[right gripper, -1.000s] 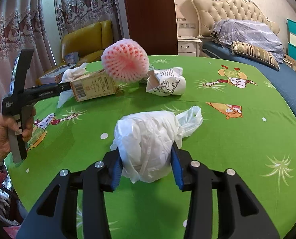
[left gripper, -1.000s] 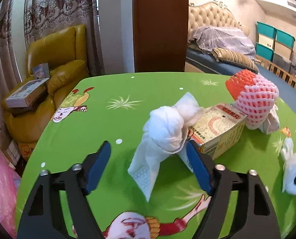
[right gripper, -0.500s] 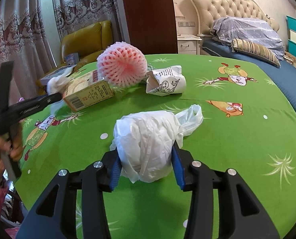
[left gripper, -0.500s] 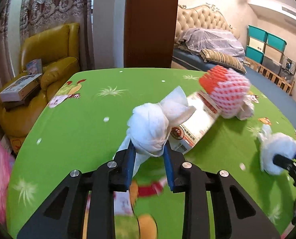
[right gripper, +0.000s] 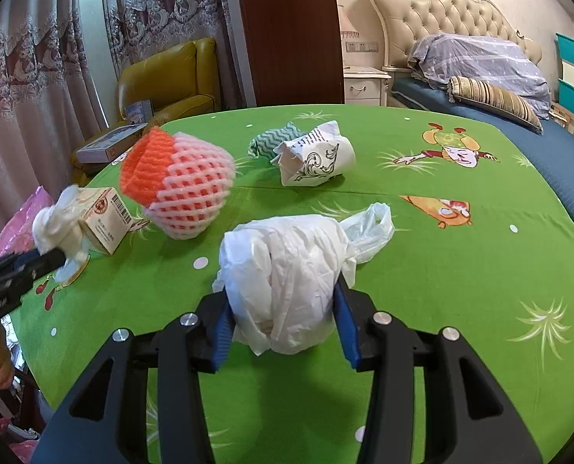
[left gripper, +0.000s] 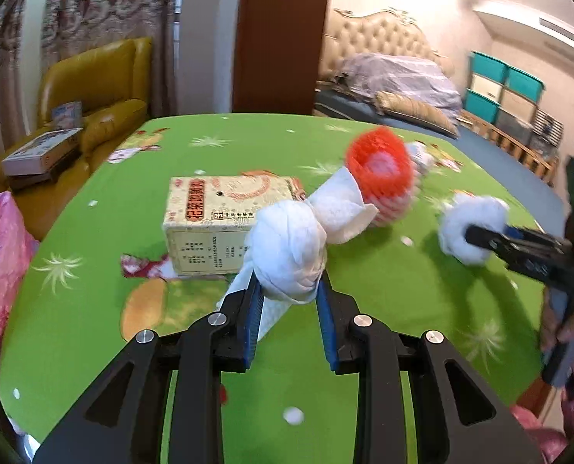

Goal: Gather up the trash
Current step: 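Lift both white bundles and carry them toward the pink bin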

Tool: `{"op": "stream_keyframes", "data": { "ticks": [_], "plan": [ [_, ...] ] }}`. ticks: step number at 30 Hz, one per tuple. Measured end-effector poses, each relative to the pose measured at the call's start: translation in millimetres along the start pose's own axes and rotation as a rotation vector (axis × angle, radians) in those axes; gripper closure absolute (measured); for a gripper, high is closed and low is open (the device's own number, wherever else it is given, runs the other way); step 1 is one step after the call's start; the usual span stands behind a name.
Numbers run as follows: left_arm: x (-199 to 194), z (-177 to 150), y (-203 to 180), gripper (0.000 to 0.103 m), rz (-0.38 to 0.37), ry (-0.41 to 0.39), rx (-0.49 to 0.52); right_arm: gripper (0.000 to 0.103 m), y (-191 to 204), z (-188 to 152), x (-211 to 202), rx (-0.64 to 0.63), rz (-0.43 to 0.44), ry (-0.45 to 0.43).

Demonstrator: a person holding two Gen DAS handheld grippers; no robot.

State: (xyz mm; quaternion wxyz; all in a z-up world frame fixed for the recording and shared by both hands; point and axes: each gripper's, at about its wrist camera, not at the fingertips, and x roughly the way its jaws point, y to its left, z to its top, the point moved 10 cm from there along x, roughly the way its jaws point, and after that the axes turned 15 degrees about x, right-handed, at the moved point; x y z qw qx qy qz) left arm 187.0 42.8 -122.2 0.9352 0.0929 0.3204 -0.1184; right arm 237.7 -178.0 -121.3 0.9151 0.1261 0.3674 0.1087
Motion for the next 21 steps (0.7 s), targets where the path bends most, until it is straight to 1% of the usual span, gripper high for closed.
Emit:
{"op": "stream_keyframes", "data": {
  "ticks": [2, 4, 6, 10, 13, 15, 19, 21],
  "plan": [
    [-1.0, -4.4, -7.1, 0.076, -0.008, 0.000, 0.024, 0.059, 0.2, 0.1, -0.1, -0.002, -0.002, -0.001],
    [1.6, -6.9, -9.1, 0.076, 0.001, 0.005, 0.024, 0.059, 0.7, 0.0, 0.2, -0.005, -0.005, -0.002],
    [5.6, -9.8, -7.2, 0.075, -0.003, 0.013, 0.000, 0.059, 1.0, 0.1, 0.5, -0.008, -0.007, -0.002],
    [12.1, -13.1, -0.9, 0.075, 0.024, 0.031, -0.020, 0.059, 1.2, -0.2, 0.5, -0.007, -0.006, -0.001],
    [14.6, -16.0, 4.2, 0.074, 0.026, 0.043, -0.055, 0.059, 0.9, -0.1, 0.5, -0.005, -0.006, -0.001],
    [15.7, -17.2, 5.5, 0.074, 0.030, 0.045, -0.060, 0.058, 1.0, -0.6, 0.5, -0.005, -0.005, -0.001],
    [6.2, -11.1, 2.1, 0.075, 0.034, -0.001, -0.041, 0.058, 1.5, -0.6, 0.0, -0.003, -0.004, -0.005],
    [-3.8, -4.0, -3.8, 0.076, 0.039, -0.035, -0.006, 0.059, 5.6, -1.0, -1.3, -0.005, 0.023, -0.009]
  ]
}}
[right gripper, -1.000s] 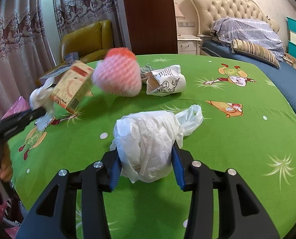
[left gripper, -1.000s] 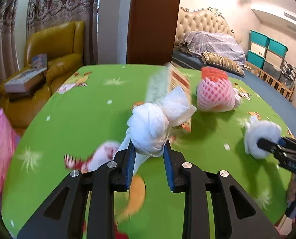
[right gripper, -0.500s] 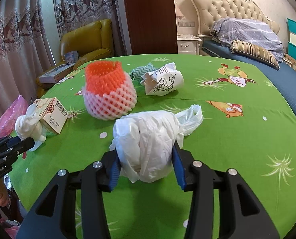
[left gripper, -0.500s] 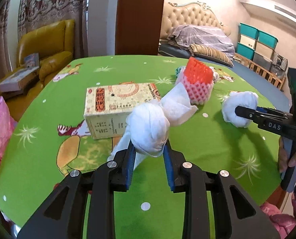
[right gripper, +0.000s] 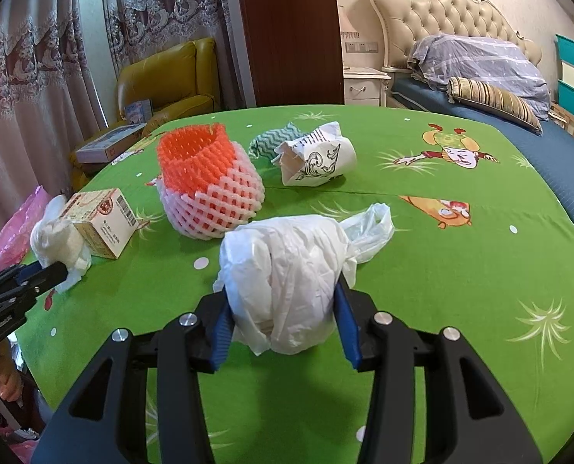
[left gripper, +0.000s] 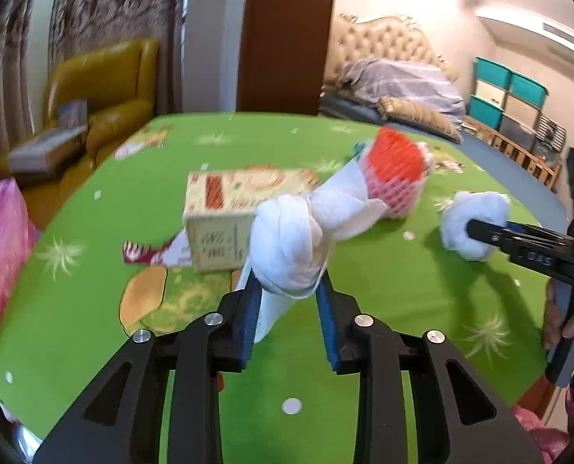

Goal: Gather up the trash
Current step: 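Lift both white bundles and carry them toward the pink bin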

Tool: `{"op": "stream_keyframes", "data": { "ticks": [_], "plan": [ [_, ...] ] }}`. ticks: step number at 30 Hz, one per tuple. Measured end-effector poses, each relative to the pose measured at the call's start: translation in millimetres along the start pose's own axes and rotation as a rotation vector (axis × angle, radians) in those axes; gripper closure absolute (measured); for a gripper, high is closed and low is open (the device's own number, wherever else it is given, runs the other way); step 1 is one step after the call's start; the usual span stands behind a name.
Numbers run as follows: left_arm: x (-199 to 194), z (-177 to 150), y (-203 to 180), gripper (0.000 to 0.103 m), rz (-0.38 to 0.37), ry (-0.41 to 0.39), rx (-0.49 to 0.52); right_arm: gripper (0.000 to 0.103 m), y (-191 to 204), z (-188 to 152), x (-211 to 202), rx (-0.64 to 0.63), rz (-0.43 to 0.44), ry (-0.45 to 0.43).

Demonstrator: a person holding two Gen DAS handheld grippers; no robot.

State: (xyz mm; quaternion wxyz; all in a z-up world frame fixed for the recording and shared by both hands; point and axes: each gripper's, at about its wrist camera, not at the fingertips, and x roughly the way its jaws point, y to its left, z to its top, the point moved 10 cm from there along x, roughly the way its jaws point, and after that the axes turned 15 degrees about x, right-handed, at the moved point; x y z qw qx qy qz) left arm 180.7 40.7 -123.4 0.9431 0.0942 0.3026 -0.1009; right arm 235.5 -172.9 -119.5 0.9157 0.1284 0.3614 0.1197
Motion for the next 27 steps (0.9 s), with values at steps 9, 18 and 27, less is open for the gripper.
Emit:
{"op": "stream_keyframes", "data": {
  "ticks": [9, 18, 27],
  "plan": [
    [-34.2, 14.9, 1.0, 0.076, 0.038, -0.081, 0.025, 0.060, 51.2, -7.4, -18.1, -0.158, 0.083, -0.048],
    [-39.7, 0.0, 12.9, 0.076, 0.063, -0.062, -0.013, 0.060, 76.4, -18.6, -32.3, -0.211, 0.144, -0.046],
    [-52.3, -0.6, 16.4, 0.076, 0.110, -0.078, -0.003, 0.060, 118.9, -37.3, -42.6, -0.304, 0.200, -0.055]
  ]
}}
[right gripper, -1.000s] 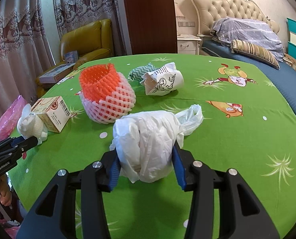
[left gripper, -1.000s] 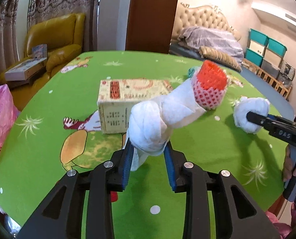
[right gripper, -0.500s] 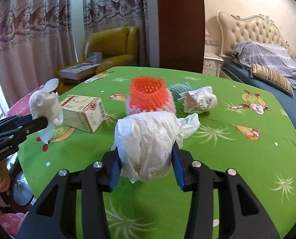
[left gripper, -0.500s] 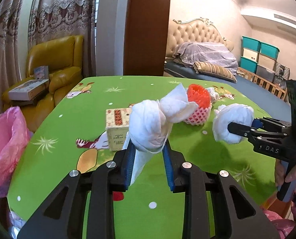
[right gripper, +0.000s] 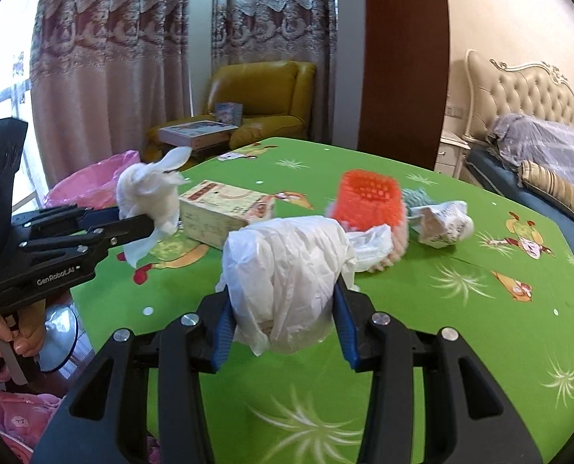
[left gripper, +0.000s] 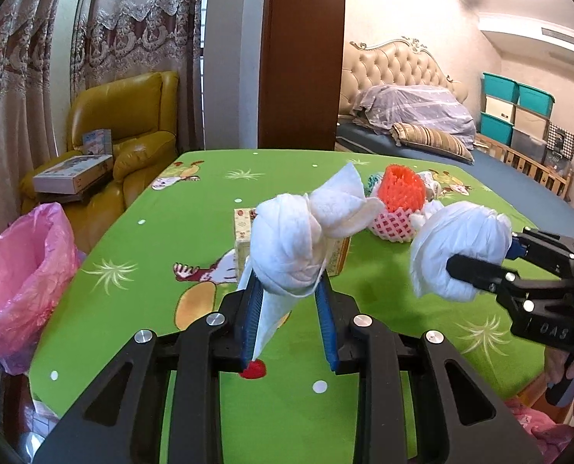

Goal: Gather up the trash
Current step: 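Lift both white bundles and carry them toward the pink bin, then open both tools over the pink bin to drop the white bundles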

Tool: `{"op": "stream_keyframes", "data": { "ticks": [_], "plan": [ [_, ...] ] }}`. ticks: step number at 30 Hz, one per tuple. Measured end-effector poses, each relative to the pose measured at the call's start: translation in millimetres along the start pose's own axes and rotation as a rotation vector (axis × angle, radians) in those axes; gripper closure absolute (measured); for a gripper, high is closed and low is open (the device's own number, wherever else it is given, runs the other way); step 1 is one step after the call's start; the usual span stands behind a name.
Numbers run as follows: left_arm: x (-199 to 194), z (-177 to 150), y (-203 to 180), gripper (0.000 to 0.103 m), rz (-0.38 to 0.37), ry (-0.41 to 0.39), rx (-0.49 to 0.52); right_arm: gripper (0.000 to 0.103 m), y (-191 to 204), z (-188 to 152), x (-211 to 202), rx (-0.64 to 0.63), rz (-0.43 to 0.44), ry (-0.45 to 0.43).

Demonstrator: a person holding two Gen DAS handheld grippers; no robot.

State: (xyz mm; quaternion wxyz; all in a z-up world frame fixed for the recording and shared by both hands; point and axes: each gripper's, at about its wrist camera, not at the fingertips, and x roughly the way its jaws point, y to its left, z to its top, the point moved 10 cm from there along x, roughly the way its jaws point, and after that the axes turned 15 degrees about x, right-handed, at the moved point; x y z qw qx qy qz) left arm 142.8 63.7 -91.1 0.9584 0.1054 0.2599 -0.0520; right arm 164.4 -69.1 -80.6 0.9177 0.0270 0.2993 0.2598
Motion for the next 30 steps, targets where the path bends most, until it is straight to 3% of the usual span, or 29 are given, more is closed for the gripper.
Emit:
{"op": "stream_keyframes", "data": {
  "ticks": [13, 30],
  "plan": [
    [-30.7, -4.3, 38.9, 0.076, 0.093, -0.030, -0.020, 0.060, 56.0, 2.2, 6.9, -0.093, 0.085, 0.009],
    [-85.5, -45.2, 167.8, 0.076, 0.309, -0.017, -0.129, 0.060, 178.5, 43.0, 48.1, -0.250, 0.287, 0.016]
  ]
}}
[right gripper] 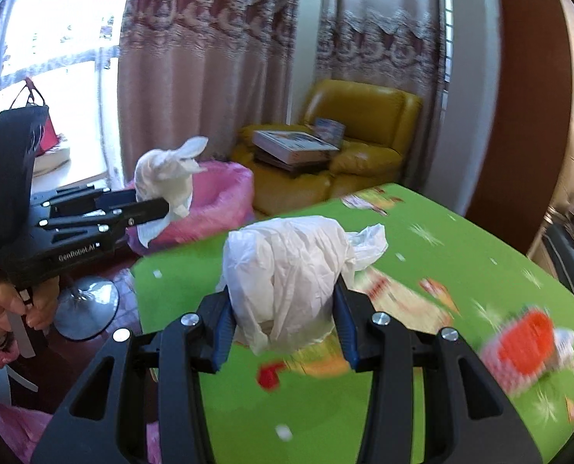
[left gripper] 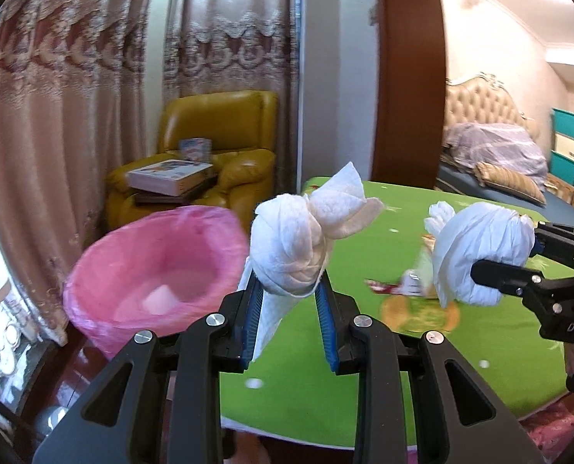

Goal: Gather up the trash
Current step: 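Open both tools over the pink bin to drop the white bundles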

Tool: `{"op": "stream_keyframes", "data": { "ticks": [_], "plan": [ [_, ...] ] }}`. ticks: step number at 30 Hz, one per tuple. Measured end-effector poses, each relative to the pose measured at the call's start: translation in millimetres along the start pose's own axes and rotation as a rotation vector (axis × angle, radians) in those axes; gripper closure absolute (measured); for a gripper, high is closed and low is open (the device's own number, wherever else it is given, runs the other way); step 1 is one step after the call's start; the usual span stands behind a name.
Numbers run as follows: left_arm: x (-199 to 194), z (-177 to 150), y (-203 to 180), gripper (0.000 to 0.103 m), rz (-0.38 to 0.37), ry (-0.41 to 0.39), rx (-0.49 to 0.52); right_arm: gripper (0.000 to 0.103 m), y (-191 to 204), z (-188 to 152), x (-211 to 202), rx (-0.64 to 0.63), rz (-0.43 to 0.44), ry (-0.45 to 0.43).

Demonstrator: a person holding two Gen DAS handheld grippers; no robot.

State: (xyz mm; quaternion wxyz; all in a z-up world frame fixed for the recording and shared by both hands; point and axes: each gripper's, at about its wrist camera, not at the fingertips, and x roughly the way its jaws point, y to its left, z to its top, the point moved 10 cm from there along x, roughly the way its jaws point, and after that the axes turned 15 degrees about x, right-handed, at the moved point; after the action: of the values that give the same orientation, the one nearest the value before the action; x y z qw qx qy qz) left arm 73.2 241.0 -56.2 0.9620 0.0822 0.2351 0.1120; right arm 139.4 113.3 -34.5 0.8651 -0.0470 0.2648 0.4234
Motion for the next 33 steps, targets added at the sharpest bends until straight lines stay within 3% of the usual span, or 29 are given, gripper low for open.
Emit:
{"op": "stream_keyframes", "data": {
  "ticks": [10, 17, 25, 28, 30, 33],
  "plan": [
    [20.6, -10.4, 88.1, 0.076, 0.087, 0.058, -0.056, 0.060, 60.6, 37.3, 66.3, -0.082, 0.129, 0.020],
    [50.1, -22.1, 147.4, 0.076, 0.093, 0.113, -0.131, 0.060, 96.0, 57.7, 106.2, -0.163, 0.168, 0.021],
    [71.8, -21.7, 192.8, 0.076, 0.089, 0.115, -0.174, 0.059, 137.5, 59.8, 149.4, -0.254, 0.212, 0.058],
    [79.5, -17.0, 200.9, 0.076, 0.083, 0.114, -0.177, 0.054, 153.5, 51.3, 165.4, -0.287, 0.239, 0.096],
    [84.6, -14.7, 206.7, 0.076, 0.090, 0.124, -0.172, 0.031, 159.3, 43.0, 173.2, -0.306, 0.247, 0.139],
    [84.5, -15.8, 213.5, 0.075, 0.125, 0.148, -0.181, 0.028, 154.6, 42.2, 163.9, -0.275, 0.254, 0.126]
  ]
}}
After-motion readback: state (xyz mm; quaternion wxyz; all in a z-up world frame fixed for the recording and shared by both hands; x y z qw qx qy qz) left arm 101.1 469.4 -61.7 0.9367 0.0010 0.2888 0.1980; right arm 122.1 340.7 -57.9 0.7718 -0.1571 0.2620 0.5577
